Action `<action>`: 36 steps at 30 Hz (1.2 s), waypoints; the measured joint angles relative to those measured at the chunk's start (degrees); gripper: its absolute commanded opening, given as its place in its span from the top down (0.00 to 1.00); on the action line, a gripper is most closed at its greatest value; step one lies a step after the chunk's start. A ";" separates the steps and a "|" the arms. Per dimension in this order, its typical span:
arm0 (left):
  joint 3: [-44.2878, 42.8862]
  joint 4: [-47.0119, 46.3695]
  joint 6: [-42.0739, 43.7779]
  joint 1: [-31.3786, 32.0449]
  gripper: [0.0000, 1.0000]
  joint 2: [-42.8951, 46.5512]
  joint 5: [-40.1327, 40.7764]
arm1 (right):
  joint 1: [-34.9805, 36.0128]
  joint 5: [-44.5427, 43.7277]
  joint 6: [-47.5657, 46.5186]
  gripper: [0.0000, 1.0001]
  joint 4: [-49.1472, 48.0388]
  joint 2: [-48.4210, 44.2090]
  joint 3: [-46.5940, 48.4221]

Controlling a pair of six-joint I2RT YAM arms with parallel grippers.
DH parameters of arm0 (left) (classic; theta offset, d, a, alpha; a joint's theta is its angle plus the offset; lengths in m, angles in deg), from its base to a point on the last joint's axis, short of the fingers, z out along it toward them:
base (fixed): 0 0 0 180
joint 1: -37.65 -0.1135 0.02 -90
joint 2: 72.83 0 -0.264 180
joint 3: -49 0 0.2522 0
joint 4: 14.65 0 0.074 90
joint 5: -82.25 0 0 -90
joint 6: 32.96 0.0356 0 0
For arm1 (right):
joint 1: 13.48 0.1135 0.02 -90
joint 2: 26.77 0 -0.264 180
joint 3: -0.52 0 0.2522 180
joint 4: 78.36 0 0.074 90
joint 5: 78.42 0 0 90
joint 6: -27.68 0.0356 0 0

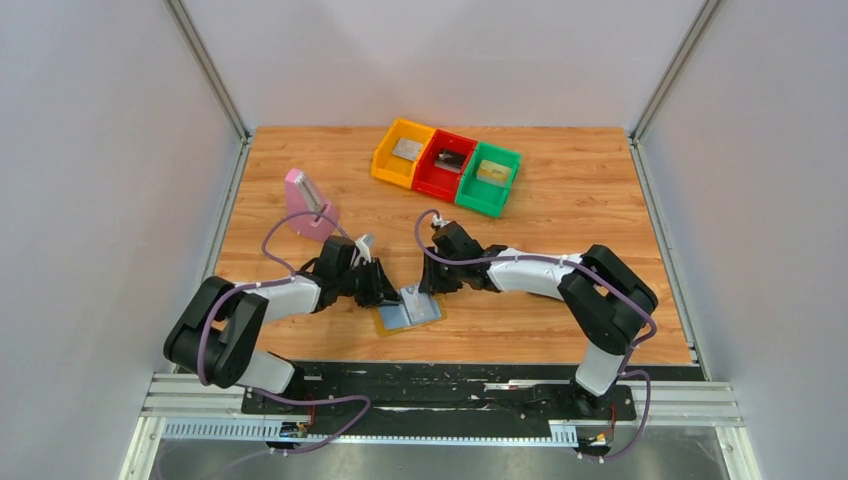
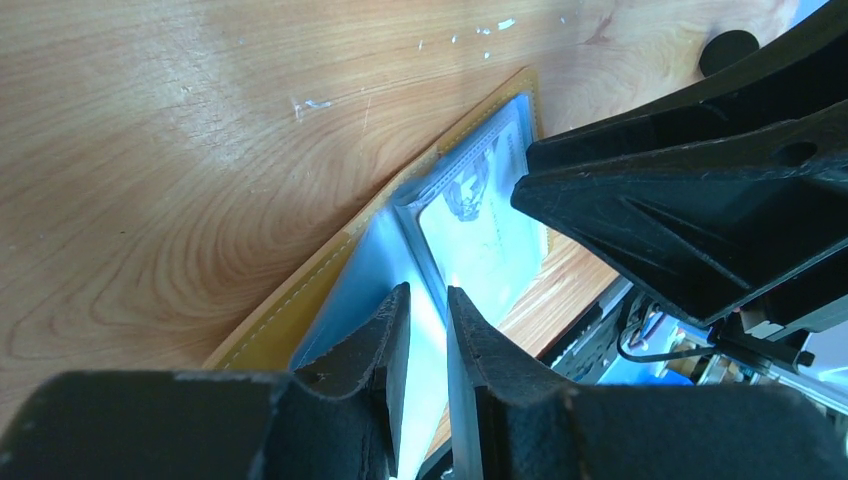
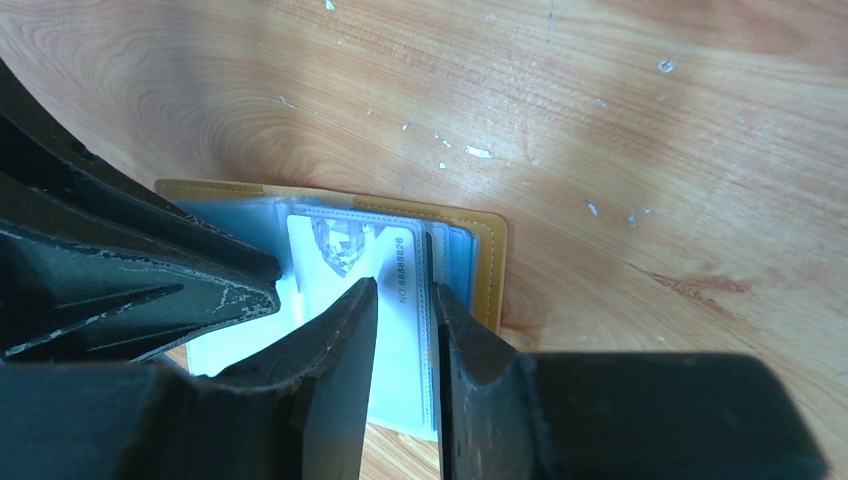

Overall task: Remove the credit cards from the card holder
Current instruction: Remove the credit card from the card holder.

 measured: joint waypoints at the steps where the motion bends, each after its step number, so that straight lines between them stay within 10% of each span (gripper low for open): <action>1: 0.35 -0.81 -0.15 0.00 0.73 -0.42 -0.24 | -0.02 -0.02 0.22 0.74 -0.55 -0.17 -0.44; 18: 2.10 -8.41 -3.63 0.00 0.74 -4.07 -2.32 | -0.11 -0.26 1.95 0.75 -3.17 -1.46 -2.99; 36: 0.20 -4.39 -1.79 -0.11 1.00 -4.39 -2.14 | -0.09 -0.66 2.01 0.75 -3.15 -1.88 -3.43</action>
